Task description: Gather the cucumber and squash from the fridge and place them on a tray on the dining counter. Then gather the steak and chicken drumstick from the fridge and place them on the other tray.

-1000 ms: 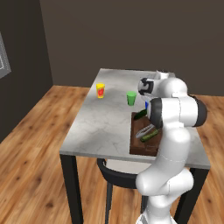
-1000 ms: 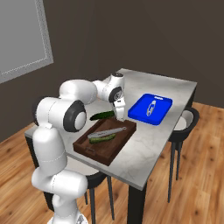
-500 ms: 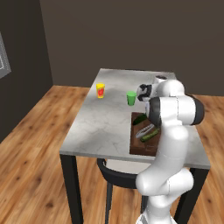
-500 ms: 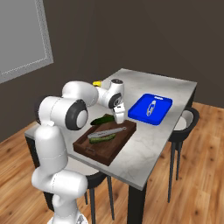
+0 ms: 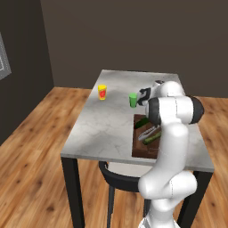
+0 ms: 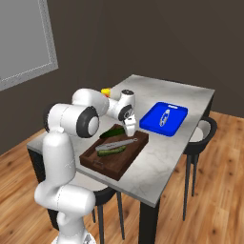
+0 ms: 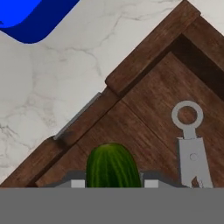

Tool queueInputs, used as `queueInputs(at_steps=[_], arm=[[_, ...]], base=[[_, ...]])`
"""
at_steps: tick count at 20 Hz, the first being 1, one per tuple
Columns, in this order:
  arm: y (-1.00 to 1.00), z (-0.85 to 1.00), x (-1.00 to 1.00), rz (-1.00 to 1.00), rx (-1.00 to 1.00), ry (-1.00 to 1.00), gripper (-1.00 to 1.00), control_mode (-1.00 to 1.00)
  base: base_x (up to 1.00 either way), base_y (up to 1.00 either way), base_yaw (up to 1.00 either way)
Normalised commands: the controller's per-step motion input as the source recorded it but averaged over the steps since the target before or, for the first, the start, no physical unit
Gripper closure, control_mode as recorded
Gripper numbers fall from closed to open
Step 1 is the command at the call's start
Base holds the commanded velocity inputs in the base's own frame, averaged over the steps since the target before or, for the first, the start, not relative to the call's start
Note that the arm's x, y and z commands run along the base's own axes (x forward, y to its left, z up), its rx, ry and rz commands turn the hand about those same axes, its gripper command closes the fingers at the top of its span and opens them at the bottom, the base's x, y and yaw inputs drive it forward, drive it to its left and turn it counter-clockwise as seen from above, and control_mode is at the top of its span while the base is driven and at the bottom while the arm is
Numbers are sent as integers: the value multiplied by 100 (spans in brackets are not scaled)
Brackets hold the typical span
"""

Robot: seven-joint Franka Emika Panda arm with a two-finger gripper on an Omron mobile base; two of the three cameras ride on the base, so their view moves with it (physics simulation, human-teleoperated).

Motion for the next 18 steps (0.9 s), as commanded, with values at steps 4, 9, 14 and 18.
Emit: queueInputs(at_steps=[4, 9, 14, 18], arm=[[-14, -22, 22, 0, 0, 0, 100, -100], [-20, -23, 7, 0, 0, 0, 100, -100], [-3, -30, 0, 0, 0, 0, 100, -100], [0, -36, 0, 0, 0, 0, 100, -100]], base=[[0, 0, 0], [0, 0, 0], [0, 0, 0], [0, 0, 0]])
